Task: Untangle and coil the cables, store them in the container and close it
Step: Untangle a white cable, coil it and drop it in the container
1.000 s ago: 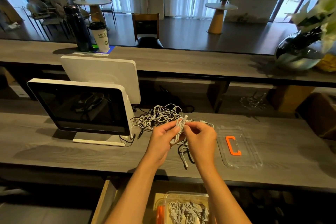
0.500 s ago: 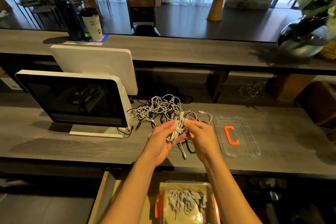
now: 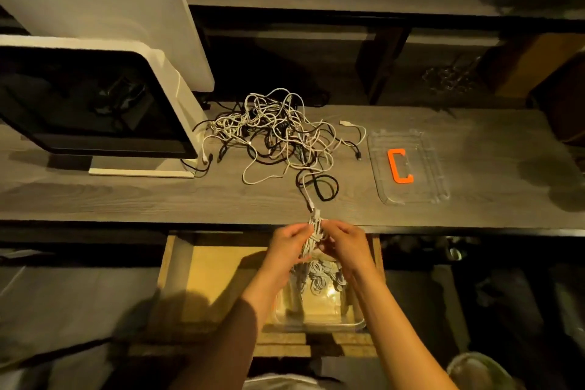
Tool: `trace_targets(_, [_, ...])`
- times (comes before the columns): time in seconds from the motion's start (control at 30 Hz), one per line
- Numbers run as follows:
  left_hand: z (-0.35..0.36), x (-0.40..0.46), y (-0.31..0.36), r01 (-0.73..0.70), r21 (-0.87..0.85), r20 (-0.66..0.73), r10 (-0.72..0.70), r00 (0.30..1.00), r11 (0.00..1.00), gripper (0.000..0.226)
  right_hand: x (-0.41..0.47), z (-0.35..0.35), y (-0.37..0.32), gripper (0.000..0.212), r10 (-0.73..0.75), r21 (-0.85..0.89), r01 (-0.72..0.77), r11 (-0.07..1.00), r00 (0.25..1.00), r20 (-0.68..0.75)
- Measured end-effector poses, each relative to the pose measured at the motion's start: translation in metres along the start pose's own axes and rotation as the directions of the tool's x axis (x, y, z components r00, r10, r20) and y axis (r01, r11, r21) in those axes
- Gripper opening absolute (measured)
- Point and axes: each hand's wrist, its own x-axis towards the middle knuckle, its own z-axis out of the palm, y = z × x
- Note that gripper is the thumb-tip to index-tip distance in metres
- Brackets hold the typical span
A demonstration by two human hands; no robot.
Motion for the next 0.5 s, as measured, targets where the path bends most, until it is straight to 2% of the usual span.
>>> trace_targets(0.07, [0.001,0.007,-0.024,0.063,0.103,0.000,-0.064,0.998,0.993,0.016,0.007,-0.010,0.027,0.017,0.079,-0.052,-0.078,0.996,0.997,0.001])
trace_targets(0.23, [0.005,0.020,-0.074,0.197,0.120,-0.050,-0.192,0.980,0.973,0.017,0.016,-0.022,0.084,0.019,0.186,-0.050,-0.186,0.981,0.982,-0.015])
trace_targets(0.3, [0.010,0.027,-0.093,0.251,0.131,-0.096,-0.239,0.966,0.959,0.024,0.017,-0.021,0.103,0.023,0.253,-0.016,-0.254,0.967,0.966,-0.052])
trace_targets(0.4, [0.018,0.032,-0.109,0.326,0.053,-0.140,-0.316,0.938,0.944,0.032,0.022,-0.017,0.123,0.027,0.309,0.011,-0.309,0.951,0.946,-0.095])
trace_targets(0.5, [0.022,0.035,-0.115,0.356,0.008,-0.074,-0.354,0.932,0.935,0.046,0.023,-0.013,0.128,0.031,0.290,0.011,-0.290,0.957,0.952,-0.094])
